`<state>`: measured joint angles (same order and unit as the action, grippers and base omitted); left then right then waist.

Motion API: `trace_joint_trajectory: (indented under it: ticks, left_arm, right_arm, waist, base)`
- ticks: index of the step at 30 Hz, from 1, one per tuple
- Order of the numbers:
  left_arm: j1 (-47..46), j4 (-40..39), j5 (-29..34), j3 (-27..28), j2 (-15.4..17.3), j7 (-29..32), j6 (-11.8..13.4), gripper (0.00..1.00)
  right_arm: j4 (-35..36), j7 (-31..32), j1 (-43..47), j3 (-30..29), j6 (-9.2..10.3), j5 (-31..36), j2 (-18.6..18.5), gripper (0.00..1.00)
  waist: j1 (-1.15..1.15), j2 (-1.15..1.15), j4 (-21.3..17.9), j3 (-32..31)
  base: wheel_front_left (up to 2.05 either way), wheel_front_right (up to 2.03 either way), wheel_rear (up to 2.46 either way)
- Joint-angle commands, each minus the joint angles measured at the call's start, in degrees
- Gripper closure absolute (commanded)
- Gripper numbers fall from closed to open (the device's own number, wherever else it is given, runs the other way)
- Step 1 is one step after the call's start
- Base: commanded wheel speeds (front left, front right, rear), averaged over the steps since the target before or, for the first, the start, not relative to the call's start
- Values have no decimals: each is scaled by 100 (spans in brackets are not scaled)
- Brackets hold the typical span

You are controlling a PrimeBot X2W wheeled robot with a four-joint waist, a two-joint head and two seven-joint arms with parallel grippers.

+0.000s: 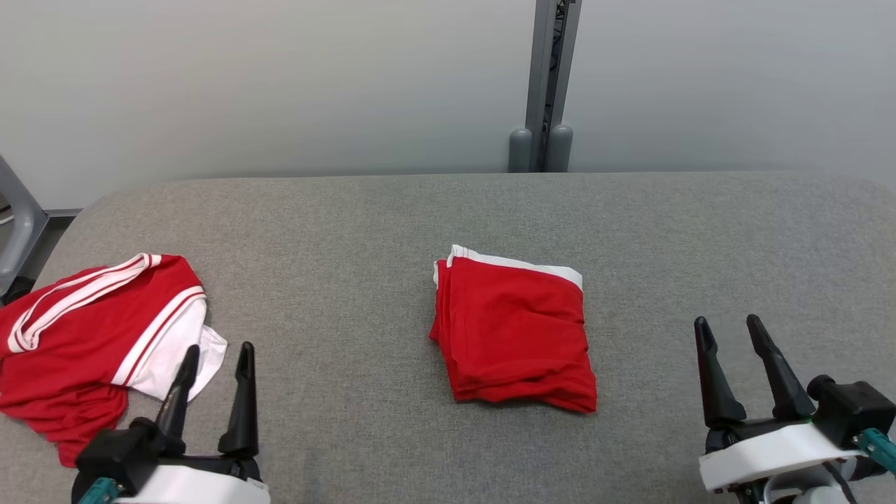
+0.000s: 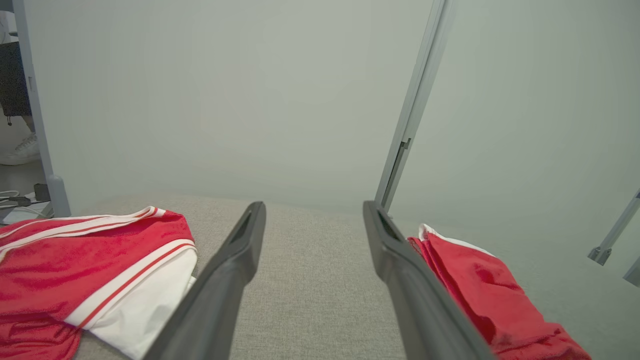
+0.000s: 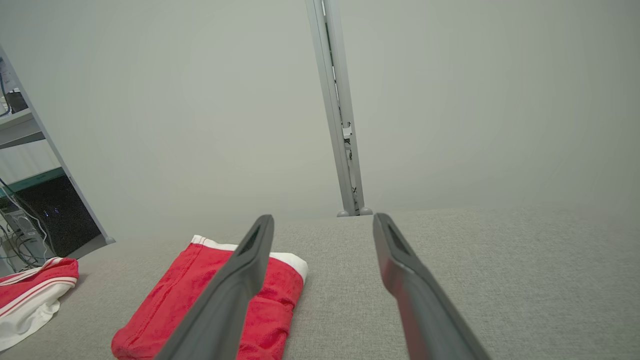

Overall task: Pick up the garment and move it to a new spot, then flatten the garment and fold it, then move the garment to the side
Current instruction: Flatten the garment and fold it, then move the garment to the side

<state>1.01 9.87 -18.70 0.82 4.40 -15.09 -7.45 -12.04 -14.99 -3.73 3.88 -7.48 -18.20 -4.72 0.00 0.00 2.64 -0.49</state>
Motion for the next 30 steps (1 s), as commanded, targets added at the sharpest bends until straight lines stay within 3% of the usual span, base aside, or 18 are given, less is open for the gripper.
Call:
trace_joint_trajectory:
  ticks: [1,30]
  left_arm:
    - [80,21,71,-58,-13,-9,-7,0]
    - [-13,122,174,-142,-89,-9,-4,0]
  right_arm:
    - [-50,-24,69,-35,-3,69,17,0]
    - [-639,-26,-210,135,-3,109,167,0]
  waist:
    - [0,0,2,0]
    - [0,0,52,6]
  base:
    - [0,0,0]
    - [0,0,0]
